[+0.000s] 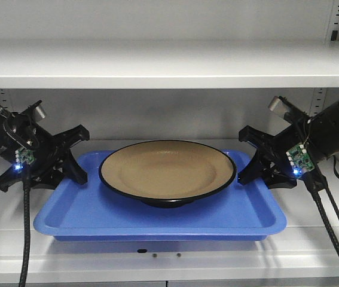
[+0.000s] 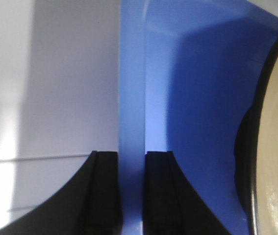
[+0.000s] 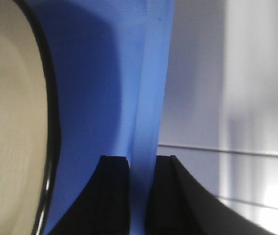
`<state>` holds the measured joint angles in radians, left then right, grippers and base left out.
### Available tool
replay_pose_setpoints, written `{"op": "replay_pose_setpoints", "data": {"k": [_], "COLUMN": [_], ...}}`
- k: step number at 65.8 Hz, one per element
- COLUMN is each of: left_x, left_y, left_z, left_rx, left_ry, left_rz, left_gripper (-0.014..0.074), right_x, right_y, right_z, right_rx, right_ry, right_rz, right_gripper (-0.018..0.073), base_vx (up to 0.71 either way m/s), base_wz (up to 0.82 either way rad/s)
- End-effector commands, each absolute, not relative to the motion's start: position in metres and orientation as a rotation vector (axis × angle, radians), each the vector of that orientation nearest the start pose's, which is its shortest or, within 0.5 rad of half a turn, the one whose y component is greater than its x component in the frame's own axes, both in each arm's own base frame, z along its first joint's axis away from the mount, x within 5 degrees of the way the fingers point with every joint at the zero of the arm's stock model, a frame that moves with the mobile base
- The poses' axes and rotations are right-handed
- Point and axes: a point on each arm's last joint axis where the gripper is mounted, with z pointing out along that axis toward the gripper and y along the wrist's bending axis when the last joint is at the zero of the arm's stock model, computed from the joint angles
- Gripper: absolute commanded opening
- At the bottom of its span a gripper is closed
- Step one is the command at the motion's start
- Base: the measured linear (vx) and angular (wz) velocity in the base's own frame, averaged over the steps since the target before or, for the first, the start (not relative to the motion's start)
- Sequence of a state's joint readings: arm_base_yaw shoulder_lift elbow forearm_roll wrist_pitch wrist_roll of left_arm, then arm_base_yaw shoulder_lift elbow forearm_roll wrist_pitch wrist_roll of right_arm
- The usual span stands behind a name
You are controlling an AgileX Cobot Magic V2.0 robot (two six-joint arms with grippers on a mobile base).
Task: Place disk in tray to left cabinet
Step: 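Hold the tray level with both grippers while driving to the cabinet, then lower the tray onto the cabinet shelf with both grippers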
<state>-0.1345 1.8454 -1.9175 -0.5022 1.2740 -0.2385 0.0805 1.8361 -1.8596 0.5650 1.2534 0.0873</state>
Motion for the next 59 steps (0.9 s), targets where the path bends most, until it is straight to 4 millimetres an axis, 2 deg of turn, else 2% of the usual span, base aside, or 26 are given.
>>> {"op": "replay_pose_setpoints", "data": {"k": [1,59], "left_x": [0.3676,0.3678], "left_y": [-0.1104,-0.1104], "left_z": [0.415,0.4151], "left_rx": [-0.151,-0.152], "left_ry": [2.544,2.54], "left_rz": [-1.012,-1.012], "left_gripper": [0.0,0.0], "right_x": [0.3711,0.3712], "right_y": [0.0895,0.0896], "right_z": [0.402,0.4021], "right_rx": [0.022,0.023], "right_ry": [2.544,2.542], "right_rz": [0.988,0.989], "right_gripper": [-0.0005,-0.0005], "base_vx": [0.07,0.01], "base_wz": [-0.01,0.0]}}
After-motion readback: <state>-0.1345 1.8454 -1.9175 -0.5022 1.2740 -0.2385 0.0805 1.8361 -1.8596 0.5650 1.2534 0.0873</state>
